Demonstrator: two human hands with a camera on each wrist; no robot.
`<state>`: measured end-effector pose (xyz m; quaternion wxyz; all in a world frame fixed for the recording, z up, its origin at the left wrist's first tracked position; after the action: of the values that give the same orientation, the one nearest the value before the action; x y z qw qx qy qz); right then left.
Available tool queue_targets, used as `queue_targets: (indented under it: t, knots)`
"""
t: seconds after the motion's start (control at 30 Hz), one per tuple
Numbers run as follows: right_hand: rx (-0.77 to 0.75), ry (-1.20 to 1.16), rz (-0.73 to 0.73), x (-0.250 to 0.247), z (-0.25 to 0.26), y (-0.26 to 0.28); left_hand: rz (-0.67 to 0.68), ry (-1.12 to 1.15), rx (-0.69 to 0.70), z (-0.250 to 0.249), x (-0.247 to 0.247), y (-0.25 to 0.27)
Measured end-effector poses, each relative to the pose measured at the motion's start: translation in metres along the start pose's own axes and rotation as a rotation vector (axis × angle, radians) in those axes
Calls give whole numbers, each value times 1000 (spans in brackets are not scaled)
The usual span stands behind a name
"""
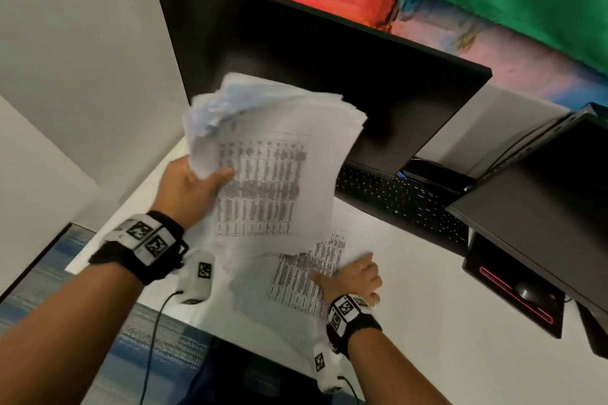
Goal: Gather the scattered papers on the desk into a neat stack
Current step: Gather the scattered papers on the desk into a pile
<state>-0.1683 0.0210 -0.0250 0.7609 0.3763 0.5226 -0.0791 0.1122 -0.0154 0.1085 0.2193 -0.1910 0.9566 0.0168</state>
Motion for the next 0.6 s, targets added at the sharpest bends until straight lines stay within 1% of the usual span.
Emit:
queue_targets:
  t: [0.1, 0.13, 0.2, 0.27, 0.37, 0.43, 0.5, 0.6]
  knots:
    - [185, -26, 10, -2, 4, -1, 0, 62, -71, -1, -26, 5]
    - [216, -21, 7, -5, 3, 1, 13, 73, -115, 1, -31, 9]
    - [195, -16, -4, -6, 4, 0, 46, 60, -242, 11, -36, 17]
    - [163, -71, 15, -8, 5, -4, 72, 2, -375, 35, -37, 20]
    - [192, -197, 46, -16, 6, -15, 134, -91, -584, 80, -39, 22]
    - [220, -290, 94, -23, 4, -24, 191, -188, -677, 108, -41, 27]
    - [252, -316, 157, -30, 4, -27, 174, -265, -708, 133, -42, 32]
    - [260, -424, 260, -32, 7, -31, 98, -276, -727, 148, -38, 38]
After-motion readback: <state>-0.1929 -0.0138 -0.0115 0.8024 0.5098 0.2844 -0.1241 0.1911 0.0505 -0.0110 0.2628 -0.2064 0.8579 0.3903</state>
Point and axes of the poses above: each hand's wrist, its own y-axis away from the middle knuckle, its own x-axis out of the palm, z = x × y, the point moved 1 cm from there along -y, towards the middle knuckle, and after that the axes turned 1 degree about x, right-handed, at the moved point
